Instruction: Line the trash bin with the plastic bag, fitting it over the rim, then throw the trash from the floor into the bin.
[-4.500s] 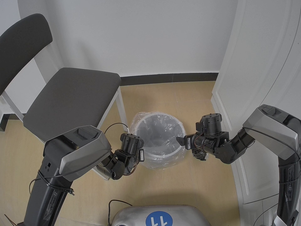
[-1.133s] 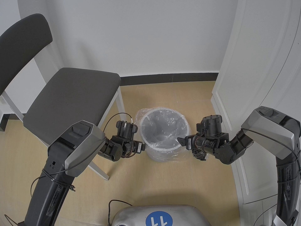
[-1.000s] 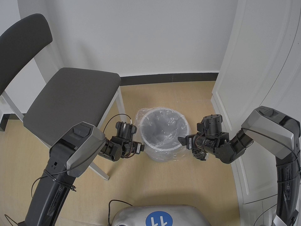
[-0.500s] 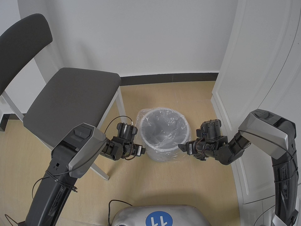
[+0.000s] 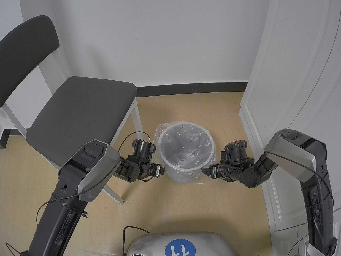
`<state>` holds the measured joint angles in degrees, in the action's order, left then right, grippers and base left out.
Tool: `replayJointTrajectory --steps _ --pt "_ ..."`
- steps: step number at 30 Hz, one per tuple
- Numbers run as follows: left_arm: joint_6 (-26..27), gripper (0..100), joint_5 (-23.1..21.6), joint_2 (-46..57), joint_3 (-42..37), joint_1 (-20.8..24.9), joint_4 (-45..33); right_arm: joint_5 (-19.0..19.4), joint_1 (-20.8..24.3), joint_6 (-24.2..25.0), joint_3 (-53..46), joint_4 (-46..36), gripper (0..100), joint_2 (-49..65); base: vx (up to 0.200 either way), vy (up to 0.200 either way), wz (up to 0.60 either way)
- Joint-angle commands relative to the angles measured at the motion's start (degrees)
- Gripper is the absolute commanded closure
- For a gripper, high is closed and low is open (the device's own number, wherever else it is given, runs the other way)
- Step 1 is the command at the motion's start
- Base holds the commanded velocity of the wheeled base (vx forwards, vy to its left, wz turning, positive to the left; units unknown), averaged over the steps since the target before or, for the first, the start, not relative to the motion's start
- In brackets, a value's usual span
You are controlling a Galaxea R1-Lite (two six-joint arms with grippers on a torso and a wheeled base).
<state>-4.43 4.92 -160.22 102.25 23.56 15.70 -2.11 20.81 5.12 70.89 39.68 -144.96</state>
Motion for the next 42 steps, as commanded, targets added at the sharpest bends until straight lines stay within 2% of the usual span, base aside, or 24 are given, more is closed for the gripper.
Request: replayJointTrajectory --steps 1,4,9,13,15,19,32,38,42 --pt "0.0 0 0.8 0.2 -0.4 0.2 0.4 -0.4 -1.5 0.4 5.7 -1.2 0 -6.0 0.000 0.000 0.00" --pt "0.1 0 1.2 0.4 -1.2 0.2 1.8 -0.4 -2.5 1.2 9.2 -6.9 0 -6.3 0.000 0.000 0.00" --pt "0.4 0 1.1 2.3 -3.8 0.3 3.8 0.2 -2.7 5.3 15.0 -15.1 0 -7.0 0.000 0.000 0.00" --pt "0.6 0 0.8 4.5 -6.5 0.5 6.1 -0.5 -2.4 8.1 23.2 -20.7 0 -11.1 0.000 0.000 0.00" --pt "0.6 0 0.7 6.0 -8.4 0.7 7.1 -0.6 -2.2 10.3 27.5 -24.1 0 -13.2 0.000 0.000 0.00" --pt "0.7 0 0.5 8.7 -13.7 0.9 9.4 -0.4 -2.2 11.1 31.4 -32.3 0 -13.8 0.000 0.000 0.00" --pt "0.8 0 -0.6 15.6 -28.3 1.5 20.3 -1.1 -2.1 11.3 32.8 -34.8 0 -14.0 0.000 0.000 0.00" --pt "0.2 0 -0.4 17.4 -33.6 2.4 28.2 -5.6 -1.8 11.1 35.6 -40.8 0 -14.5 0.000 0.000 0.00" --pt "0.1 0 -0.6 19.8 -38.0 3.0 32.2 -9.4 -1.8 10.9 32.0 -39.1 0 -12.3 0.000 0.000 0.00"
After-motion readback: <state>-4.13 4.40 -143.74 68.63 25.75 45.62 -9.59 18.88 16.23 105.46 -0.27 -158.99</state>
